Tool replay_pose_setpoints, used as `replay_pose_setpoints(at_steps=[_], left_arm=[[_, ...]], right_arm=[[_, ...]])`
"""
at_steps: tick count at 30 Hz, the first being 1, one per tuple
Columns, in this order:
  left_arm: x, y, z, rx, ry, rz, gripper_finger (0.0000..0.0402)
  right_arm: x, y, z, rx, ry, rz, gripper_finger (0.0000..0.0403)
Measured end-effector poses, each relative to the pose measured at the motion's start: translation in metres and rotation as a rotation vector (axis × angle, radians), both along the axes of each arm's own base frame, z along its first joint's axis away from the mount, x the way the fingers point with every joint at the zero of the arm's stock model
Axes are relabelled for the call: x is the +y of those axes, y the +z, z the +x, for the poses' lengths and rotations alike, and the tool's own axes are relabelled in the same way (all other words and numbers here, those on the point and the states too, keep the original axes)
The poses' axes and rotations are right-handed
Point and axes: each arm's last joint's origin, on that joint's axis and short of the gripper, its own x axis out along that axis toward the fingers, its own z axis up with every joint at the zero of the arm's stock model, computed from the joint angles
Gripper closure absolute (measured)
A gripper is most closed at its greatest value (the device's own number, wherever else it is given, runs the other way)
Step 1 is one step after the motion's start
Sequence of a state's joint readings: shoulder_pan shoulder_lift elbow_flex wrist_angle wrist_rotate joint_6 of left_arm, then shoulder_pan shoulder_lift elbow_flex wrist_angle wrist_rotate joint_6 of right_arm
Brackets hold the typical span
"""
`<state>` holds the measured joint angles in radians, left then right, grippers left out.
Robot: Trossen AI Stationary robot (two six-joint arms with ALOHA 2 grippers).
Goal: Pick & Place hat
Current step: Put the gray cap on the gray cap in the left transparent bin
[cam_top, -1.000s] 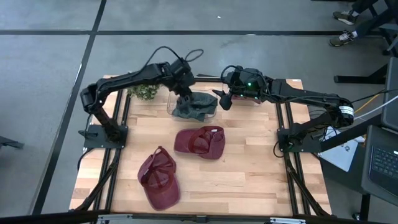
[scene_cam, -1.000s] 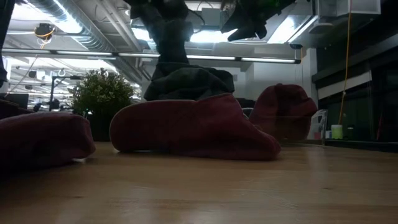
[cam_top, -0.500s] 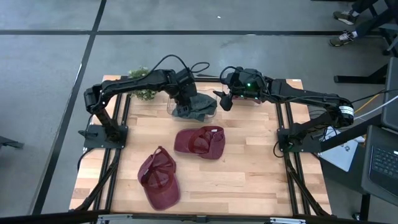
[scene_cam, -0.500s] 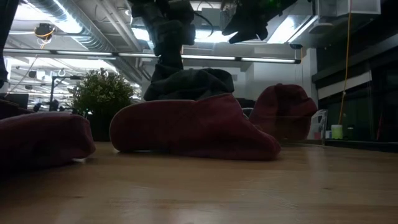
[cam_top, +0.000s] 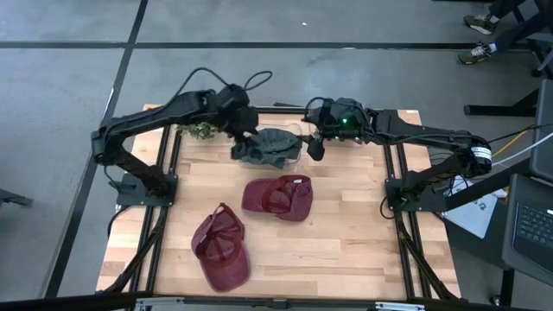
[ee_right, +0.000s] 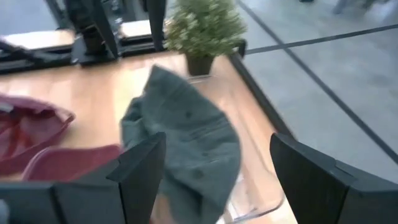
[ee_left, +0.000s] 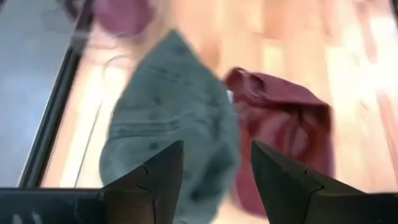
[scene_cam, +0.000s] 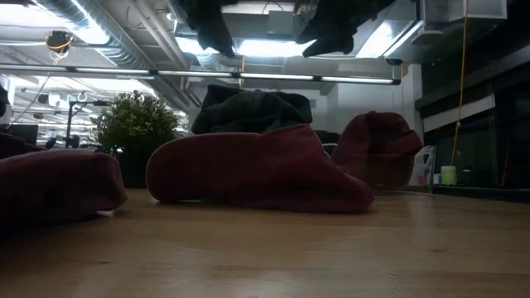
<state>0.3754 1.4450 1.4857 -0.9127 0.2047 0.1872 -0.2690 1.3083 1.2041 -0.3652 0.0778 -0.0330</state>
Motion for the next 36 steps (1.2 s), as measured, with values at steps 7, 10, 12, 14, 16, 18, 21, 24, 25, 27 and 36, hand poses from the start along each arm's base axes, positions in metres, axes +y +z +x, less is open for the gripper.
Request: replay_pose_setpoints(at_steps=[7, 10, 12, 14, 16, 18, 21, 24, 25, 27, 36], left_arm=[[-0.03, 0.0, -0.016, 0.135, -0.178, 0.028, 0.0219], [-0.034, -0.008, -0.017, 0.181, -0.187, 0.006, 0.022], [-0.036, -0.014, -0.018, 0.201, -0.177, -0.011, 0.022], [-0.036, -0.019, -0.02, 0.217, -0.165, -0.026, 0.022], [-0.036, -0.022, -0.02, 0.231, -0.147, -0.043, 0.022], [-0.036, -0.023, -0.02, 0.235, -0.134, -0.054, 0.022], [-0.038, -0.023, -0.02, 0.235, -0.132, -0.06, 0.022], [-0.044, -0.021, -0.022, 0.234, -0.134, -0.07, 0.022], [-0.047, -0.02, -0.023, 0.232, -0.141, -0.071, 0.022], [-0.053, -0.018, -0.026, 0.247, -0.156, -0.076, 0.022], [-0.077, -0.007, -0.048, 0.28, -0.126, -0.113, 0.022]], right_arm=[[0.031, -0.009, 0.004, 0.082, 0.13, 0.052, 0.0127], [0.044, -0.013, 0.004, 0.137, 0.187, 0.048, 0.0149], [0.051, -0.017, 0.004, 0.17, 0.228, 0.068, 0.0171], [0.055, -0.023, 0.004, 0.219, 0.28, 0.11, 0.0196], [0.059, -0.029, 0.006, 0.259, 0.325, 0.143, 0.0223], [0.061, -0.039, 0.011, 0.309, 0.342, 0.161, 0.0249], [0.062, -0.054, 0.023, 0.366, 0.362, 0.159, 0.0285], [0.062, -0.073, 0.035, 0.424, 0.401, 0.172, 0.0312], [0.061, -0.079, 0.039, 0.442, 0.403, 0.177, 0.0318], [0.06, -0.093, 0.048, 0.482, 0.41, 0.178, 0.0328], [0.033, -0.141, 0.075, 0.57, 0.288, 0.066, 0.0349]])
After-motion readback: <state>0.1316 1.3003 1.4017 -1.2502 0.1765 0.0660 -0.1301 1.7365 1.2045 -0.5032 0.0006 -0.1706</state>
